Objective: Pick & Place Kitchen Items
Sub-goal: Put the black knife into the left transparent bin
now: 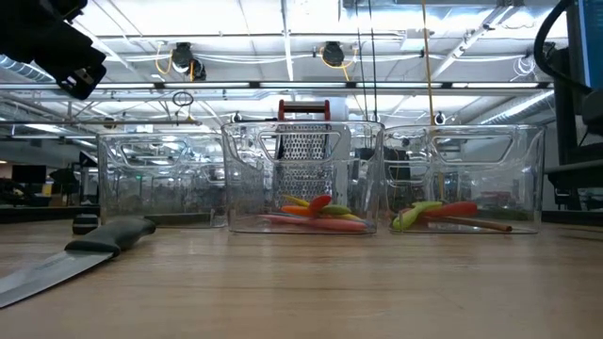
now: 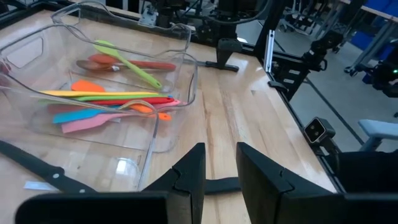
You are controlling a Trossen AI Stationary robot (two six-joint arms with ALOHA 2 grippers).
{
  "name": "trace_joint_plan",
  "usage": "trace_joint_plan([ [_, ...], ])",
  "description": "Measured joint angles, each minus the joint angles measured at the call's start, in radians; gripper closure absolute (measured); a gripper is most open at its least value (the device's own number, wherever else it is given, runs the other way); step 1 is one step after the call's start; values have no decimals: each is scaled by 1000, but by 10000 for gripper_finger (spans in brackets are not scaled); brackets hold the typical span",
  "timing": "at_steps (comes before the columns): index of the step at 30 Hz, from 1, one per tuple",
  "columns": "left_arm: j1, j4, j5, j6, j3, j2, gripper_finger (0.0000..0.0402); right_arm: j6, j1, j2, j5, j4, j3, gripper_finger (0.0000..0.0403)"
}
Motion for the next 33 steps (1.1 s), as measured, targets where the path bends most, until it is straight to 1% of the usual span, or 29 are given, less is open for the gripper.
trace_joint_plan([
  [5,0,0,0,-15,0,0,311,1,25,-6,-14,-7,0,343],
  [12,0,1,0,-59,0,0,311,15,61,-61,-82,-35,5,343],
  [15,0,8,0,-64,0,0,311,39,85,-100,-111,-113,23,343],
  [20,0,34,-1,-66,0,0,311,77,129,-162,-104,-306,70,344],
  [25,0,65,9,-62,1,0,311,80,146,-217,-10,-452,145,344],
  [27,0,71,11,-67,1,0,311,78,145,-238,60,-485,172,344],
  [33,0,83,12,-80,1,0,311,46,146,-290,324,-507,229,344],
])
